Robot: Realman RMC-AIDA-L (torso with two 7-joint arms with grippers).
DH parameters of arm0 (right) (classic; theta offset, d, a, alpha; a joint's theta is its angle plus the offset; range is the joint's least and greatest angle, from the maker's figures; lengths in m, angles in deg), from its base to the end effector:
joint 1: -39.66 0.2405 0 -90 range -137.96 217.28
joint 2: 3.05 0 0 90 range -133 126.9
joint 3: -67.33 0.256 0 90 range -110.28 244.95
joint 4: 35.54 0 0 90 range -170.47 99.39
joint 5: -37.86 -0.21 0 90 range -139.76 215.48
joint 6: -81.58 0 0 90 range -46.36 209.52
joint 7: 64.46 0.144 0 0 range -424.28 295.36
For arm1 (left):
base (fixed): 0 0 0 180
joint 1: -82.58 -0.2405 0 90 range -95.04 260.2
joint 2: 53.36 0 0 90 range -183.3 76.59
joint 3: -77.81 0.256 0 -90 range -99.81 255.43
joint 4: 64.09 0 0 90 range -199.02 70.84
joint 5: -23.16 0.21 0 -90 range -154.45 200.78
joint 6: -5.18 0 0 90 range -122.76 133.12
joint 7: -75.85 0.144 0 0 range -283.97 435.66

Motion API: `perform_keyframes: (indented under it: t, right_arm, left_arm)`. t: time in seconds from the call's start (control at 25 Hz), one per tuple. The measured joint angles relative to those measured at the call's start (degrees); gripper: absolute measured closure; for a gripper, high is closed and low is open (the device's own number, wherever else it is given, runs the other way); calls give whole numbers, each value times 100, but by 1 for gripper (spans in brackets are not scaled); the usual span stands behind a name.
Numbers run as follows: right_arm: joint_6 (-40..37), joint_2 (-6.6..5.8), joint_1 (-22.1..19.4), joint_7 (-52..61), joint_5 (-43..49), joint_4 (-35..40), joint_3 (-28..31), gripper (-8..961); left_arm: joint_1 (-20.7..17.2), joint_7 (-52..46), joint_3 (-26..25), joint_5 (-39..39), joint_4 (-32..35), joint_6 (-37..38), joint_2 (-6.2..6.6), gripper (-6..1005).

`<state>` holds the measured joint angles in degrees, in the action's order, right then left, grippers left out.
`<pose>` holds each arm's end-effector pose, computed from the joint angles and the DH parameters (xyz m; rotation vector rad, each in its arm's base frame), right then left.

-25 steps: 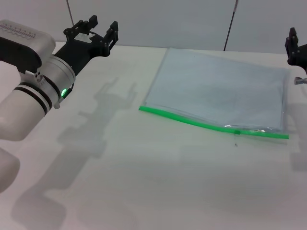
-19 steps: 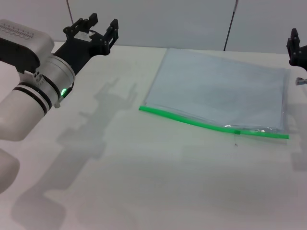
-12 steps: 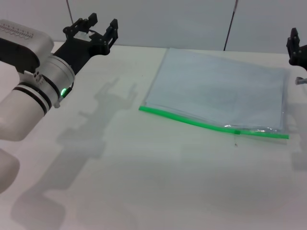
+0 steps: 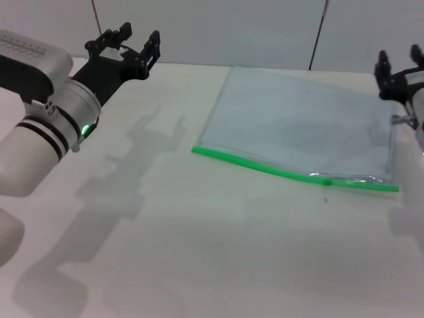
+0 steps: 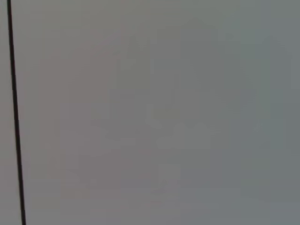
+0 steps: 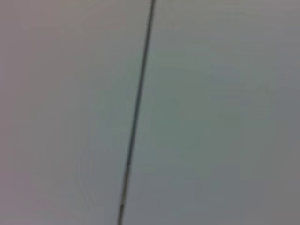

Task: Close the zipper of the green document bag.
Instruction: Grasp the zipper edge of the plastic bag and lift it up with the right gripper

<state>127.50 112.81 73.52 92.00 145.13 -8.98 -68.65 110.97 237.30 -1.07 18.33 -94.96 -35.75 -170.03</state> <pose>0.2660 0.4031 -0.0319 -1.6558 0.4547 0.4498 -0.2482 0.4083 -0.0107 -1.8294 -0.4859 -0.7278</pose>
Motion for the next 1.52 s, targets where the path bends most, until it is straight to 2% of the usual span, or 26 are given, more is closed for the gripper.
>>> perform_keyframes:
  t: [0.2, 0.52, 0.92, 1.12, 1.28, 1.52]
  right_arm:
    - [-233, -79, -172, 0, 533, 164, -7, 424]
    - [-741, -437, -359, 119, 1162, 135, -7, 427]
    - [-763, -792, -1195, 136, 2239, 1204, 45, 431]
    - [-733, -934, -1237, 461, 2206, 1512, 115, 433]
    - [-761, -964, -1271, 493, 2013, 1707, 211, 435]
    - [-803, -885, -1283, 493, 1937, 1735, 502, 437]
  left_arm:
    - [0, 0, -6, 0, 51, 8, 9, 440]
    - [12, -9, 9, 11, 103, 29, 14, 439]
    - [16, -9, 13, 53, 117, 143, 22, 440]
    - [54, -9, 13, 53, 117, 200, 23, 440]
    - [65, -9, 13, 53, 117, 201, 23, 439]
    - [72, -9, 13, 27, 111, 198, 23, 439]
